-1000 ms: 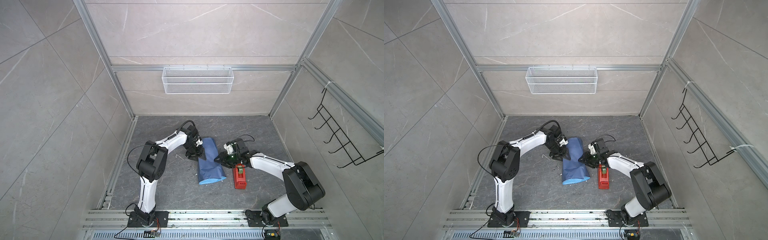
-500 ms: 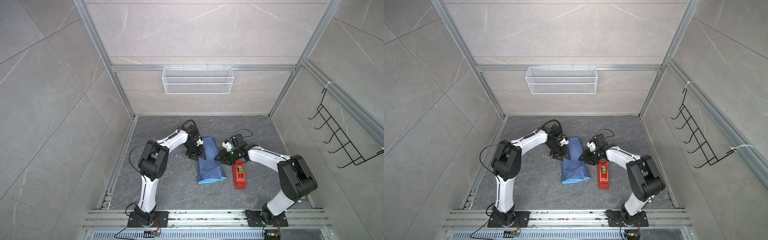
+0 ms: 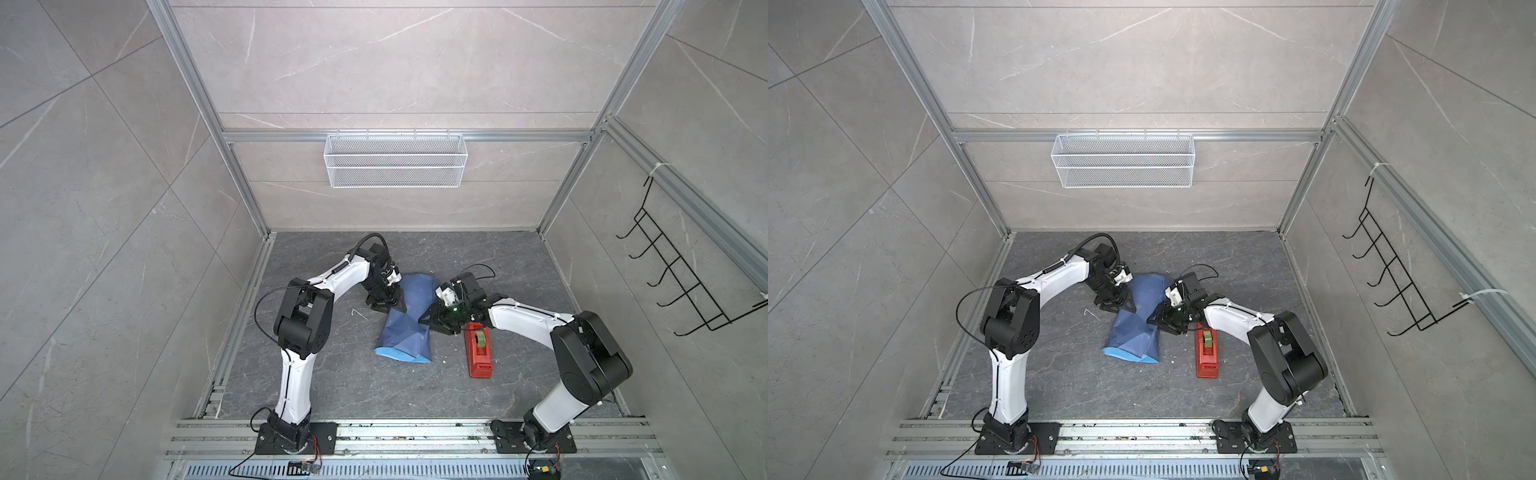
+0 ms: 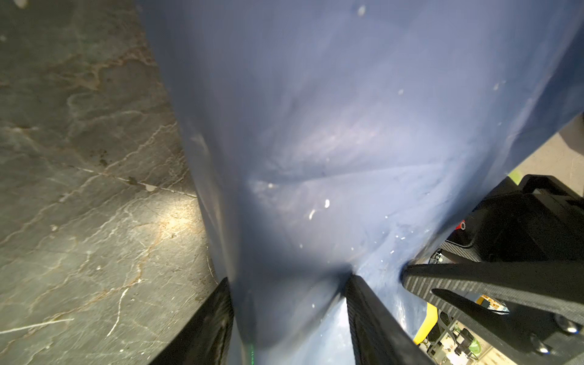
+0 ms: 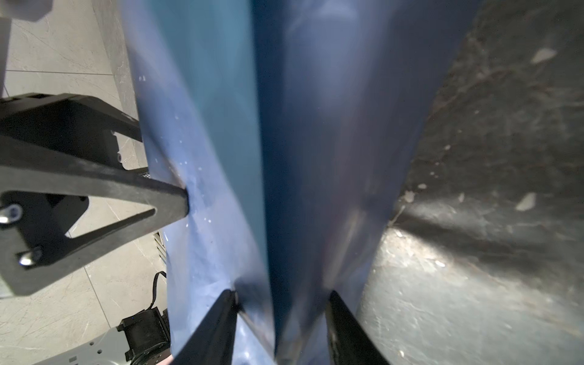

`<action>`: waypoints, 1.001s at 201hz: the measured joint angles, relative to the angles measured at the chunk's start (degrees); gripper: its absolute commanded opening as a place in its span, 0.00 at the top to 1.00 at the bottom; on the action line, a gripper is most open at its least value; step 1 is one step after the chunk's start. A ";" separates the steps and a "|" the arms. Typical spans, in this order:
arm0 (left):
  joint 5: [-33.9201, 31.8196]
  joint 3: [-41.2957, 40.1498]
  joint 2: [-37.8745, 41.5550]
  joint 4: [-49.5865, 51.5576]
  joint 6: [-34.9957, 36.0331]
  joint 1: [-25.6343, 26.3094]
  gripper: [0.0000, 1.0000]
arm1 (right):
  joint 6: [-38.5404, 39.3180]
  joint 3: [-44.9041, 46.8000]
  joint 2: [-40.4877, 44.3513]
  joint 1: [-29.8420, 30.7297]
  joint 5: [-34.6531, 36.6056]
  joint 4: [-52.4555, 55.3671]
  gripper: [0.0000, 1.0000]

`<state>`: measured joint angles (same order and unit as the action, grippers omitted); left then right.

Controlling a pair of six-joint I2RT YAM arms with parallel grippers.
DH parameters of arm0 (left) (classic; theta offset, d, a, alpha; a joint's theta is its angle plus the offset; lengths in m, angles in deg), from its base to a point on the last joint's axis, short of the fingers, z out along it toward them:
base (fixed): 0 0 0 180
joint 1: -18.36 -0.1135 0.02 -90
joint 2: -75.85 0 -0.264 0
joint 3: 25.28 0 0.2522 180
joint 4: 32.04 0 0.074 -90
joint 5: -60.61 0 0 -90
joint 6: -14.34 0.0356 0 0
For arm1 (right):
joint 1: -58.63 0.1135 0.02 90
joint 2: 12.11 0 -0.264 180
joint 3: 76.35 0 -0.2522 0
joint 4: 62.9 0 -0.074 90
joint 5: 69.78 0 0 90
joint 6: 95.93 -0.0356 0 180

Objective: Wrap a gift box in wrapping paper
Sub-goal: Smooth out the wrapping paper on the gift box.

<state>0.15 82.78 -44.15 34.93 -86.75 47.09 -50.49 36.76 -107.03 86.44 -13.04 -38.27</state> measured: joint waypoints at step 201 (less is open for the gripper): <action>0.55 -0.94 0.35 -1.46 -0.50 0.11 0.42 | 8.41 -2.25 25.42 -3.85 20.55 29.16 0.30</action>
<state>0.70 81.84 -43.80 33.47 -87.25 47.20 -42.07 34.51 -81.61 82.59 7.51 -9.11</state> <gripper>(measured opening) 0.584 0.676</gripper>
